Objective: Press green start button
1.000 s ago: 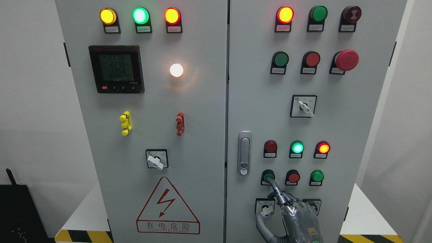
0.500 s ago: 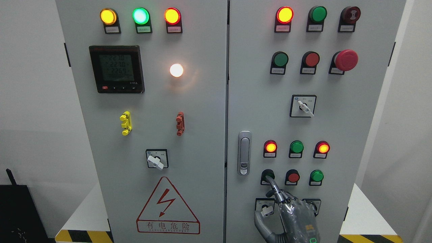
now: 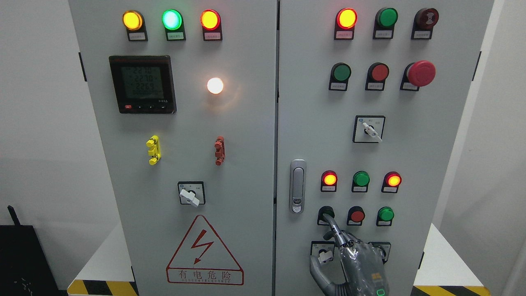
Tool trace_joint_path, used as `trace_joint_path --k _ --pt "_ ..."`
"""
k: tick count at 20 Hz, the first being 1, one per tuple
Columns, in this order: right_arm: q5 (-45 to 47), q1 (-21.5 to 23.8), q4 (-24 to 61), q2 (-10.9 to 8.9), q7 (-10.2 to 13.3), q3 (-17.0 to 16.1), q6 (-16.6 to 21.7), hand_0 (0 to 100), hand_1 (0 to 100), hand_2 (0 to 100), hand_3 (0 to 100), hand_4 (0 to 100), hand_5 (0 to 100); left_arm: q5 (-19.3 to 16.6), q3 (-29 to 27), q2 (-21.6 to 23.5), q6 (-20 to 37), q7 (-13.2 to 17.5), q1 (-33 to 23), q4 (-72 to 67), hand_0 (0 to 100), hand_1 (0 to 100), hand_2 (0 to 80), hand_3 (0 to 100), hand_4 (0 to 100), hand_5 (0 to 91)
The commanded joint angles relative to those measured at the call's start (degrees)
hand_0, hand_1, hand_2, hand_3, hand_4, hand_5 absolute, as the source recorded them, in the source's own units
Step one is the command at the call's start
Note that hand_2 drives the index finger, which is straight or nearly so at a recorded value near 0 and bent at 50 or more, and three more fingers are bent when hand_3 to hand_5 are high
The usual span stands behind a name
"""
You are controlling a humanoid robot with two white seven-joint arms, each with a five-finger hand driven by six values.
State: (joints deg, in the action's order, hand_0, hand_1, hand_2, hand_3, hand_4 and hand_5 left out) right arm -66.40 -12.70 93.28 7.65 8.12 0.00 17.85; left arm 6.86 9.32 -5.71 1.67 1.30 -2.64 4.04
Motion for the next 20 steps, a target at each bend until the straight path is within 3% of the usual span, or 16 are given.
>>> trace_joint_path --k 1,11,20 --pt "0.66 1.88 4.71 0.08 -0.65 -1.23 0.16 57 37 0 49 60 66 0.0 0.0 0.0 0.0 0.01 0.0 0.0 12 56 0.0 0 0 0.0" --pt "10.14 6.36 10.34 0.0 -1.35 -0.27 0.25 69 39 0 50 58 62 0.0 0.0 0.0 0.0 0.01 -0.09 0.0 12 56 0.0 0 0 0.0" --pt "21.38 13.22 16.23 0.0 -1.96 0.26 0.51 76 36 0 39 51 50 0.0 0.0 0.0 0.0 0.01 0.0 0.0 12 56 0.0 0 0 0.0"
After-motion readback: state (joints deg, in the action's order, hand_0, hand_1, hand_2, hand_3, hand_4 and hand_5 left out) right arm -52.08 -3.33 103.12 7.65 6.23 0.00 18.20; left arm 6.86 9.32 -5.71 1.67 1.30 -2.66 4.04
